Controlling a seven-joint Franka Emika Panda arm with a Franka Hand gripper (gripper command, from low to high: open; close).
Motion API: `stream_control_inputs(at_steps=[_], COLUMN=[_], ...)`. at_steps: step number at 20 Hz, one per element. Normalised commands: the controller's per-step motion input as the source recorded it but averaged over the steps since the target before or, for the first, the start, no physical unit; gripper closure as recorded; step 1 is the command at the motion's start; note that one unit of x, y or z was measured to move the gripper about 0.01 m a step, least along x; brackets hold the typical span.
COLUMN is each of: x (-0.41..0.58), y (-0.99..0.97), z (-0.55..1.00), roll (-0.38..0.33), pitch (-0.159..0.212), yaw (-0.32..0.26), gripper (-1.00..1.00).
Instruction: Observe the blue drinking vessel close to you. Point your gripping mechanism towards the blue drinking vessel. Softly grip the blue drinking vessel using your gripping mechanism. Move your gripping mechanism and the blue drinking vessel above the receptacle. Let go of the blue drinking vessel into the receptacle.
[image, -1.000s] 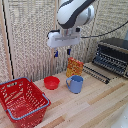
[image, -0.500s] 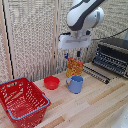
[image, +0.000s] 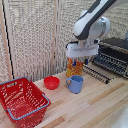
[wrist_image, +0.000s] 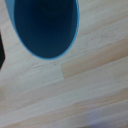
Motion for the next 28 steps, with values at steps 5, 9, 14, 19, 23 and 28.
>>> stream_control_inputs(at_steps=[5, 9, 14, 19, 23, 28], x=[-0.153, -0.049, 0.0, -0.002, -0.084, -0.091], y=[-0.27, -0.18, -0.03, 0.0, 0.01, 0.0], z=[-0.47, -0.58, -0.6, -0.35, -0.15, -0.04], roll=[-0.039, -0.031, -0.057, -0.018, -0.014, -0.002], pitch=[0.026, 0.003, 0.023, 0.027, 0.0, -0.003], yaw=[0.0, 0.002, 0.023, 0.007, 0.0, 0.0], gripper=[-1.0, -1.0, -1.0, 1.0, 1.0, 1.0])
